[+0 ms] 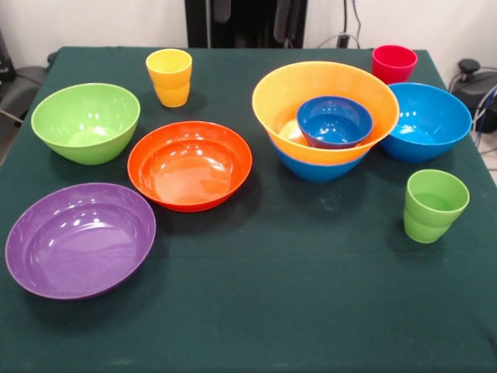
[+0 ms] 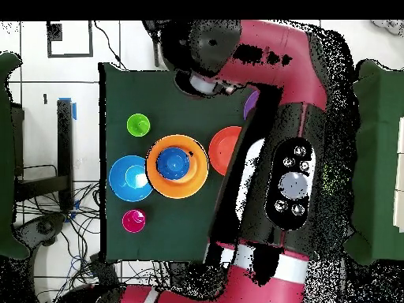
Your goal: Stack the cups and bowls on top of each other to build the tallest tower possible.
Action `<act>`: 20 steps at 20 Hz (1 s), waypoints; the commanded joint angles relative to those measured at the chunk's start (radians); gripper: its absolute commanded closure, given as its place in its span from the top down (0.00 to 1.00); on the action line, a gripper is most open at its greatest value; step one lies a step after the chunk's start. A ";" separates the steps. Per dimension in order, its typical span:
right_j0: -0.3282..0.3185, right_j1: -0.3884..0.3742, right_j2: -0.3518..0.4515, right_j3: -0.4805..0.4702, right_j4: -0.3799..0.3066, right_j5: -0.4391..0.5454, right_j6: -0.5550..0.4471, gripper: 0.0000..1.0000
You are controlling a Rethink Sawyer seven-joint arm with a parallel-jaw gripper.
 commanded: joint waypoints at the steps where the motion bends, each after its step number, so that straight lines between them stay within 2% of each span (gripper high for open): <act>1: 0.011 0.167 0.133 -0.154 -0.081 0.080 -0.178 1.00; 10: 0.008 0.210 0.128 -0.238 -0.051 0.125 -0.194 1.00; 17: -0.002 0.280 0.131 -0.346 -0.043 0.159 -0.218 1.00; 20: 0.006 0.290 0.111 -0.366 -0.043 0.177 -0.195 1.00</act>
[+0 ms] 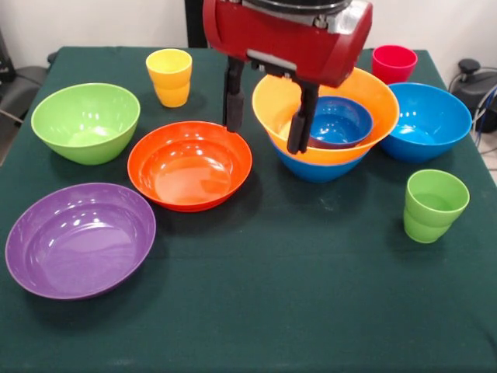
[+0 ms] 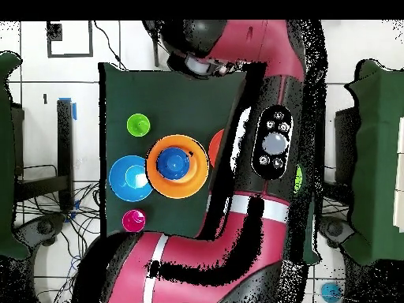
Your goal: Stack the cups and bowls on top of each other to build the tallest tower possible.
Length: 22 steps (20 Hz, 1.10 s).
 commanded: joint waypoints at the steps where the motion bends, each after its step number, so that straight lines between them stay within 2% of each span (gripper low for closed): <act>1: 0.010 0.058 0.084 -0.075 -0.041 0.147 -0.167 1.00; 5: 0.033 0.072 0.015 -0.090 -0.044 0.188 -0.010 1.00; 8: 0.037 0.075 -0.010 -0.083 -0.042 0.164 0.043 1.00; 14: 0.022 0.150 -0.038 -0.210 -0.018 0.219 0.074 1.00; 19: 0.029 0.198 -0.076 -0.284 0.014 0.274 0.162 1.00; 22: 0.035 0.243 -0.098 -0.352 0.033 0.255 0.167 1.00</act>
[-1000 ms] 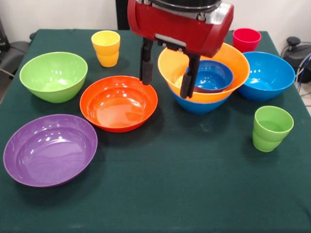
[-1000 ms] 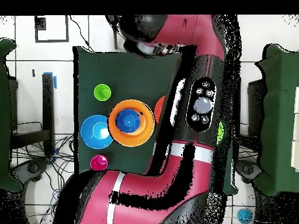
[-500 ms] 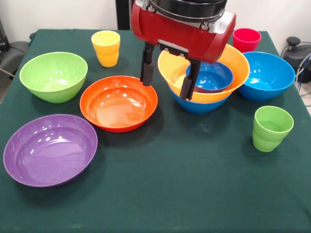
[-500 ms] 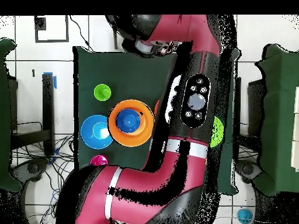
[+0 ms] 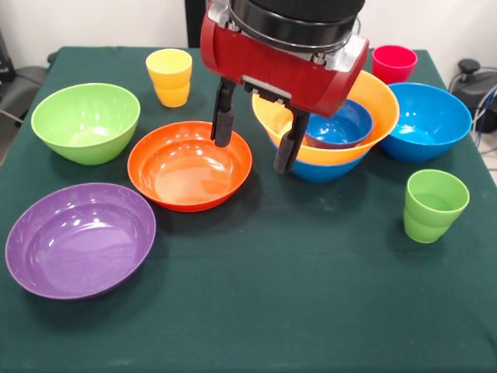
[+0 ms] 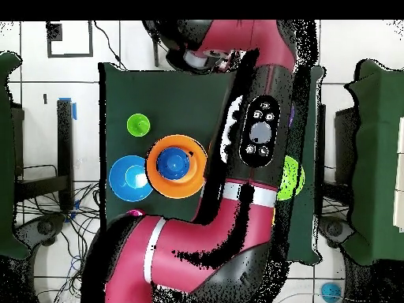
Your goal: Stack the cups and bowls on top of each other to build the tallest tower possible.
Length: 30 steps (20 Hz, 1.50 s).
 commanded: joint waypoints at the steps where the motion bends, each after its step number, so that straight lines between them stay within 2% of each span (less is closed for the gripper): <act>1: 0.017 0.119 -0.007 -0.152 0.038 0.131 0.166 1.00; 4: 0.006 0.172 -0.055 -0.228 0.112 0.157 0.178 1.00; 6: -0.007 0.206 -0.134 -0.273 0.189 0.186 0.194 1.00; 9: -0.030 0.257 -0.284 -0.307 0.309 0.192 0.280 1.00; 12: -0.071 0.306 -0.485 -0.341 0.448 0.160 0.353 1.00; 15: -0.124 0.338 -0.688 -0.357 0.615 0.135 0.356 1.00; 20: -0.210 0.358 -1.079 -0.356 0.979 0.142 0.337 1.00; 23: -0.252 0.365 -1.277 -0.345 1.182 0.108 0.275 1.00; 27: -0.287 0.369 -1.495 -0.327 1.416 0.085 0.204 1.00; 30: -0.300 0.367 -1.608 -0.318 1.547 0.088 0.165 1.00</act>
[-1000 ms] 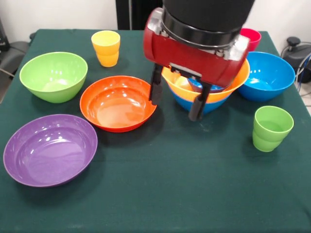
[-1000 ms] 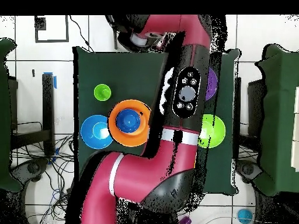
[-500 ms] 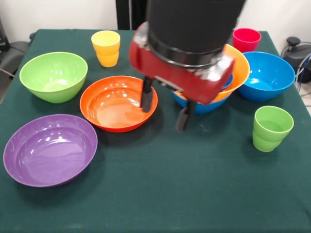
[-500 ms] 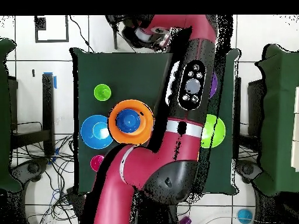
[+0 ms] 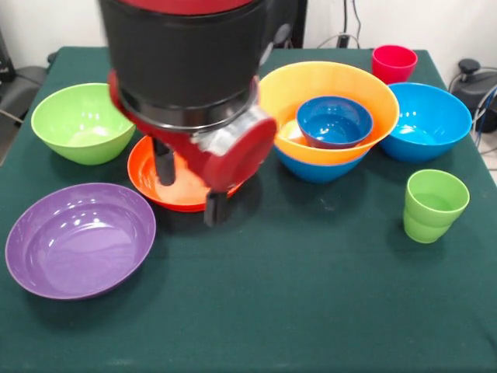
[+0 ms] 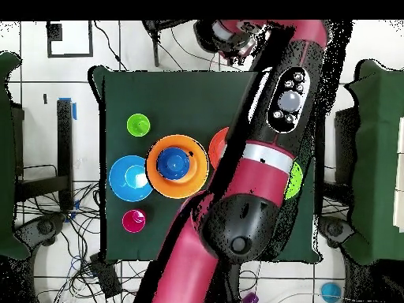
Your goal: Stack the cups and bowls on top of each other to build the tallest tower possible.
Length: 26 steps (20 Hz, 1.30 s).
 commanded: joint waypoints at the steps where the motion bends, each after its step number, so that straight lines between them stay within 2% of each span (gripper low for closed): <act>1: -0.034 0.025 -0.480 0.024 0.365 0.010 -0.016 1.00; 6: -0.062 0.010 -0.564 0.027 0.514 0.018 -0.124 1.00; 11: -0.102 -0.018 -0.653 0.027 0.622 0.069 -0.242 1.00; 17: -0.126 -0.049 -0.691 0.027 0.656 0.127 -0.308 1.00; 23: -0.150 -0.059 -0.755 0.028 0.715 0.142 -0.369 1.00; 26: -0.152 -0.066 -0.757 0.028 0.720 0.150 -0.379 1.00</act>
